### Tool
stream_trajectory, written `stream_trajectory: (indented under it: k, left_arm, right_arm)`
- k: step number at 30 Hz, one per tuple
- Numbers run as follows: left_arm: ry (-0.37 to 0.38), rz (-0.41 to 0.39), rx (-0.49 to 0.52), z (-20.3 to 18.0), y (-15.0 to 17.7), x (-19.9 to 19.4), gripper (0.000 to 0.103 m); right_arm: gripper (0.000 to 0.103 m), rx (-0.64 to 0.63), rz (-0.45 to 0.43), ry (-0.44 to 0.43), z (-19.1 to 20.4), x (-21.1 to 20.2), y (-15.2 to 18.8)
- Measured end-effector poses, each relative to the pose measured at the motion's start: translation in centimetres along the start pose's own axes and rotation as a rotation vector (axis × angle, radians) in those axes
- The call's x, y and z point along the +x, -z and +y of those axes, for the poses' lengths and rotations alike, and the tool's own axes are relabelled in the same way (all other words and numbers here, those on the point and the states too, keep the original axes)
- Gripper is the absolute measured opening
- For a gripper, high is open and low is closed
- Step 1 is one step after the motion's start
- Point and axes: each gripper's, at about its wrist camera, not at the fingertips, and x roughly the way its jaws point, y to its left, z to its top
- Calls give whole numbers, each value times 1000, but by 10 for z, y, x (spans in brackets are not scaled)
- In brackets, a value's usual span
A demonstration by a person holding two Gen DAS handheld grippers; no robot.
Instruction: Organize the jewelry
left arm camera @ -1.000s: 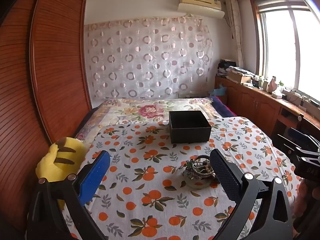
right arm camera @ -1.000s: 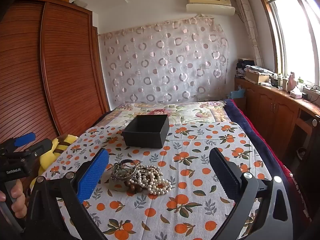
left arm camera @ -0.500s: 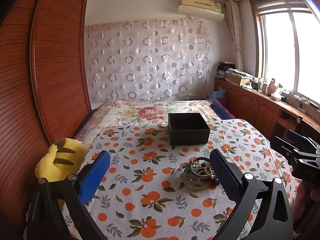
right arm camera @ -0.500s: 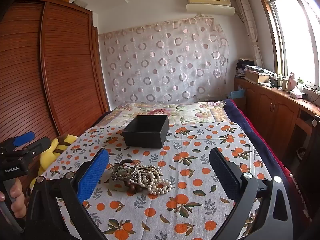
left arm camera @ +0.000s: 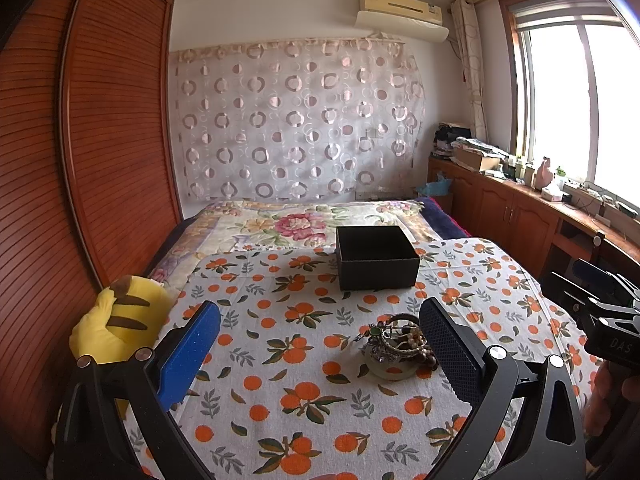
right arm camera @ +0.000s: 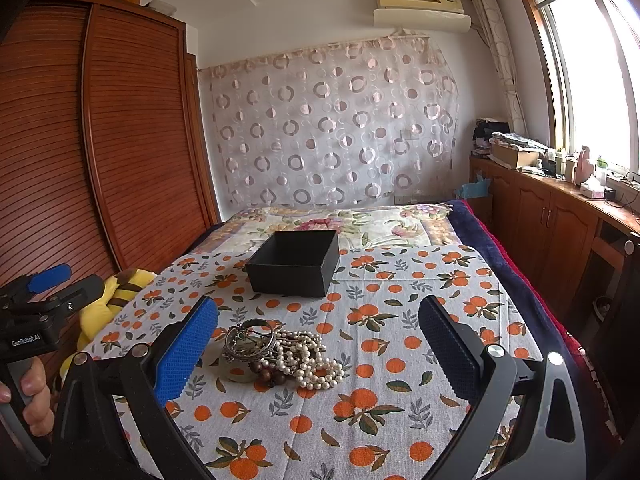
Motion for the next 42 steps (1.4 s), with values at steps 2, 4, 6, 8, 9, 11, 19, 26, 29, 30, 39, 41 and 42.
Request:
stream_trajectory:
  k: [2, 4, 6, 8, 9, 11, 19, 26, 29, 30, 39, 41, 42]
  left_arm:
    - [-2, -1, 0, 0, -1, -1, 97]
    - [-6, -4, 0, 1, -3, -3, 97]
    - [-11, -9, 0, -1, -1, -3, 97]
    - [-10, -9, 0, -1, -1, -3, 97]
    - [-10, -9, 0, -1, -1, -3, 97]
    - [-9, -8, 0, -1, -1, -3, 97]
    - [-9, -6, 0, -1, -1, -4, 97]
    - [-9, -7, 1, -1, 0, -4, 97]
    - [-10, -6, 1, -1, 0, -4, 97]
    - [-10, -6, 1, -1, 0, -4, 97]
    - [-10, -5, 2, -2, 0, -3, 97]
    - [-9, -5, 3, -2, 0, -3, 97]
    - [-8, -6, 4, -2, 0, -3, 97]
  right_arm:
    - [101, 0, -1, 1, 0, 0, 0]
    - [101, 0, -1, 1, 0, 0, 0]
    - [101, -1, -1, 1, 0, 0, 0]
    - [101, 0, -1, 1, 0, 0, 0]
    - [101, 0, -1, 0, 0, 0, 0]
    - [101, -2, -1, 0, 0, 0, 0]
    - [101, -1, -1, 0, 0, 0, 0]
    - [101, -2, -2, 0, 0, 0, 1]
    - [101, -1, -1, 0, 0, 1, 1]
    - [101, -1, -1, 0, 0, 0, 1]
    - [101, 0, -1, -1, 0, 0, 0]
    - [101, -1, -1, -1, 2, 2, 0]
    - [101, -1, -1, -1, 2, 3, 0]
